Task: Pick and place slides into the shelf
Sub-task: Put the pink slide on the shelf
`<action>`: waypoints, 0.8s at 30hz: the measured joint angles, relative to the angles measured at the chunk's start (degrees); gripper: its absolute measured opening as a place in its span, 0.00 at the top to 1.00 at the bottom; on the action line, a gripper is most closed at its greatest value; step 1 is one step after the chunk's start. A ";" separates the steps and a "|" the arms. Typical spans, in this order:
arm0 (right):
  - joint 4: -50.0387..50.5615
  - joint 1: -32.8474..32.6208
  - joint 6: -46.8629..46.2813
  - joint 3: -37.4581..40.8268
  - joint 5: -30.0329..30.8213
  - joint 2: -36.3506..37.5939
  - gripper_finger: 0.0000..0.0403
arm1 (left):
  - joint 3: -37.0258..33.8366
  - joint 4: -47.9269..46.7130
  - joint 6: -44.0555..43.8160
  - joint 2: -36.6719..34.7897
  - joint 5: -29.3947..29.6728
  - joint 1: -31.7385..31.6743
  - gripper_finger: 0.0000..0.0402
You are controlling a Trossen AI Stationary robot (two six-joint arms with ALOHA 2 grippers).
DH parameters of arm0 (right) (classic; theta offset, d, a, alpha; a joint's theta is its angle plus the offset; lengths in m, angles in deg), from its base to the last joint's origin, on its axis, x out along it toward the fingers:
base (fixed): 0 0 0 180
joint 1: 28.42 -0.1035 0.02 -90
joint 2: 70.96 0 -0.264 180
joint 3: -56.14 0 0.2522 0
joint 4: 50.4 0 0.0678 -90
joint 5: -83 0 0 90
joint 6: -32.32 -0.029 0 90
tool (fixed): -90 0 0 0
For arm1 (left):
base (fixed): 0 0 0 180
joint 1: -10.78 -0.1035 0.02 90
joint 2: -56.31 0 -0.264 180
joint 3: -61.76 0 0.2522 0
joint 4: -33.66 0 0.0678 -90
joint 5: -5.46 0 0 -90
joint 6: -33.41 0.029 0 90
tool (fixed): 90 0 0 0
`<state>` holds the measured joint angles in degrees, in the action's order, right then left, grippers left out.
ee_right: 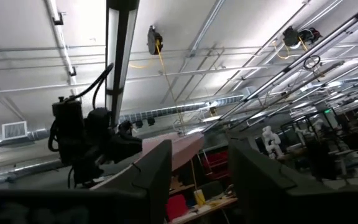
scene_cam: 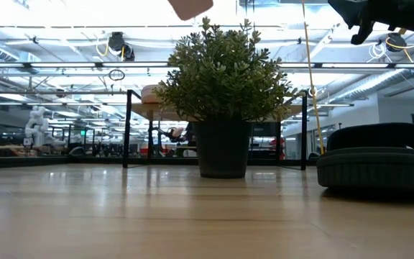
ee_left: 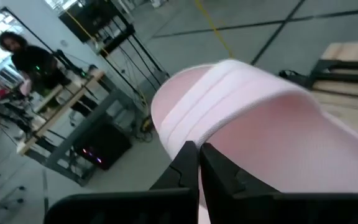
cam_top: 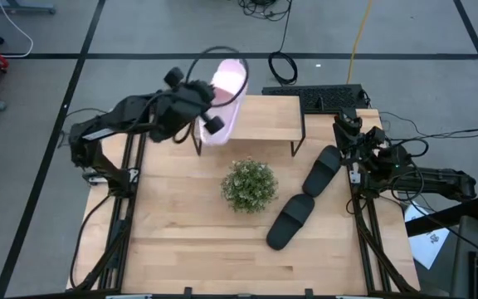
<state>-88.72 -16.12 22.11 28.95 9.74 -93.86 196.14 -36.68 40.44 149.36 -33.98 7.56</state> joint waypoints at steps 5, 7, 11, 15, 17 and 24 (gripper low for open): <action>-0.32 -0.02 0.49 0.00 1.03 0.00 0.63 | 3.18 1.60 0.93 5.56 -1.35 -4.10 1.00; -0.44 0.02 0.56 -0.01 1.52 0.00 0.63 | 4.65 1.39 0.11 8.19 -1.74 -5.33 1.00; -0.67 0.00 1.45 0.00 1.56 0.00 0.63 | 6.68 1.60 -2.10 12.32 -2.13 -7.29 1.00; -0.87 0.00 1.91 0.01 1.65 0.00 0.63 | 6.71 0.87 -5.62 15.56 -2.16 -8.99 1.00; -0.87 0.00 1.95 -0.01 1.67 0.00 0.63 | 6.71 -0.63 -7.03 17.15 -2.37 -9.64 1.00; -0.85 0.00 2.61 -0.01 1.65 0.00 0.63 | 6.67 -5.45 -9.13 21.79 -2.20 -11.33 1.00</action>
<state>-89.57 -16.12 24.72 28.94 11.39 -93.86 202.81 -42.13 31.31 171.15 -36.18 -3.77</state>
